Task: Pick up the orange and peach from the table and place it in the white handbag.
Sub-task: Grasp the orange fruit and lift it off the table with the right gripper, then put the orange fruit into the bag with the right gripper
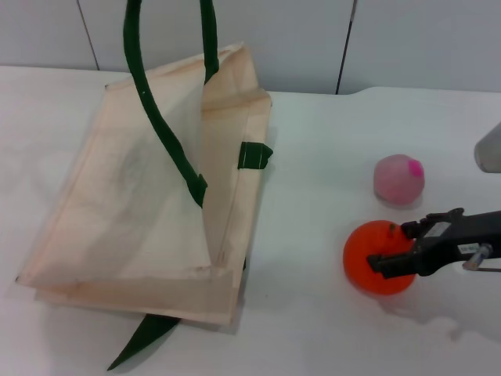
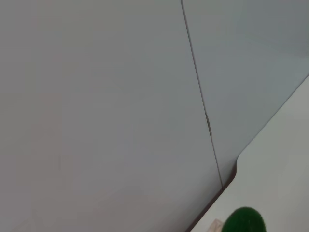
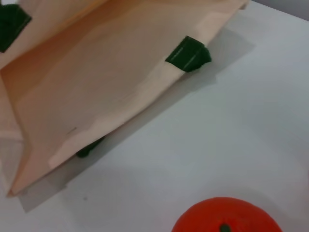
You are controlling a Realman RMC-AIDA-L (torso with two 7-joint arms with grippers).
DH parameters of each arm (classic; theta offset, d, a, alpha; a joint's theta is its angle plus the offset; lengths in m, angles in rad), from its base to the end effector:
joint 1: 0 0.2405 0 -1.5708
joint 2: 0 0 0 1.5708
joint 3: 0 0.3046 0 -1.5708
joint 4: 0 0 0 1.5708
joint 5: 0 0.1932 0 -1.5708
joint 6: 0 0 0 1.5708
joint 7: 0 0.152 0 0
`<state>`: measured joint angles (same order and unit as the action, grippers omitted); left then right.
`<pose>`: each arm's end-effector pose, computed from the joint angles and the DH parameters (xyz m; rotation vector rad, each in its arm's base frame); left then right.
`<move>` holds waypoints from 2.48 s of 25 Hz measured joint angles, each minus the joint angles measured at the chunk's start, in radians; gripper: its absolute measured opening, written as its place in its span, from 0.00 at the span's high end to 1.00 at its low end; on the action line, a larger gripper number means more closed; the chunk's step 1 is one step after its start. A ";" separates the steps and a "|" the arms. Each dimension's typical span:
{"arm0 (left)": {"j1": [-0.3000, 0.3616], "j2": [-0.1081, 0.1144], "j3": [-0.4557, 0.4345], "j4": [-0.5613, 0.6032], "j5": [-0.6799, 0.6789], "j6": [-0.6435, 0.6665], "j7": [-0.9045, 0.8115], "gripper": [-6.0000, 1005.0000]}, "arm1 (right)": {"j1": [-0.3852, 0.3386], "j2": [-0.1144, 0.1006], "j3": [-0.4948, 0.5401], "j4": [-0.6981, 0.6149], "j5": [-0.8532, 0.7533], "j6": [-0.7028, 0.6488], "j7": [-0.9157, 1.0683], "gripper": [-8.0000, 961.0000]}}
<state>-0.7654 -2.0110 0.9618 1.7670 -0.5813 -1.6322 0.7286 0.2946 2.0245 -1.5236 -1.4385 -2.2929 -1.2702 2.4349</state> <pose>-0.1220 0.4165 0.1173 -2.3171 -0.4304 0.0238 0.2633 0.3185 -0.0368 -2.6109 0.9036 -0.1291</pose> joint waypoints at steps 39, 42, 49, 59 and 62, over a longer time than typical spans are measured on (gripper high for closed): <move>0.009 -0.007 -0.001 0.013 -0.007 0.009 0.002 0.86 | -0.030 0.004 0.047 -0.247 0.086 0.015 -0.043 0.69; -0.001 -0.011 0.001 0.029 -0.011 0.010 -0.002 0.85 | -0.021 0.003 0.037 -0.237 0.143 0.056 -0.076 0.70; -0.013 -0.017 0.004 0.039 -0.068 0.022 -0.012 0.85 | 0.054 0.002 -0.006 -0.056 0.265 0.145 -0.193 0.74; -0.012 -0.019 0.015 0.041 -0.133 0.050 -0.023 0.85 | 0.133 0.001 -0.032 0.133 0.378 0.245 -0.321 0.81; -0.010 -0.019 0.016 0.042 -0.147 0.051 -0.024 0.85 | 0.161 0.000 -0.042 0.193 0.442 0.263 -0.373 0.84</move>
<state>-0.7758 -2.0295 0.9782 1.8088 -0.7281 -1.5815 0.7042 0.4551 2.0247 -1.5653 -1.2456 -1.8512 -1.0068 2.0615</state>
